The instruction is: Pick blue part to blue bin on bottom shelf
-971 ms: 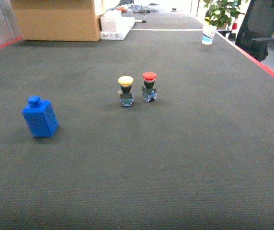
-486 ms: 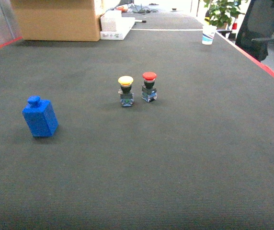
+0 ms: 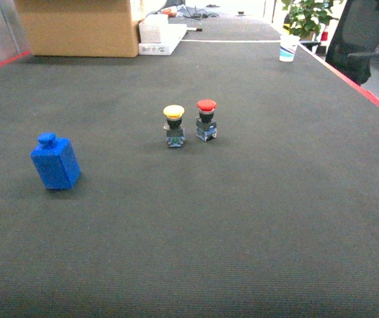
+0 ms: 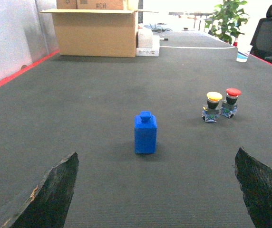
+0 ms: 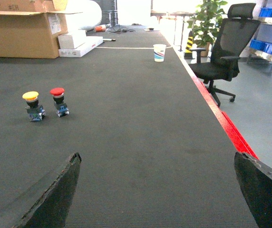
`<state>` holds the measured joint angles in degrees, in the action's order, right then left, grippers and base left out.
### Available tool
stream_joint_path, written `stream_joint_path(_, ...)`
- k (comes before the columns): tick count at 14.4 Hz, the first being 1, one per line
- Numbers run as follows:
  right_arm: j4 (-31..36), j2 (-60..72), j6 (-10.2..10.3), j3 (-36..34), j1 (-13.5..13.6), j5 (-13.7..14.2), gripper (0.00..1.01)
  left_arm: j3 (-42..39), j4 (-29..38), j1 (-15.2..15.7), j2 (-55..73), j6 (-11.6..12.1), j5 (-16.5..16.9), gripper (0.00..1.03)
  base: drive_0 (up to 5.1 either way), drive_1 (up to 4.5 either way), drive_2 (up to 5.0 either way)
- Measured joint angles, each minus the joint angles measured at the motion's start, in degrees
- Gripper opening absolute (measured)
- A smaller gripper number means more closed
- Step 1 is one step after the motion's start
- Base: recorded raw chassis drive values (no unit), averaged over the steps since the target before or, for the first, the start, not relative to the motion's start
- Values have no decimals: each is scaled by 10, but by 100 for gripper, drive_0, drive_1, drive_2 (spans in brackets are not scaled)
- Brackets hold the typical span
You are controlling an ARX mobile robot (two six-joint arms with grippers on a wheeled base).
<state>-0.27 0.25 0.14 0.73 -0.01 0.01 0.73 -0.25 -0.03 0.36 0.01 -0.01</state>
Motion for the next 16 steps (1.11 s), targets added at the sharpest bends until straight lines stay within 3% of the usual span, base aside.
stream_joint_path(16, 0, 0, 0, 0, 0, 0, 98, 0, 0, 0, 0, 0, 0, 98, 0, 0, 0)
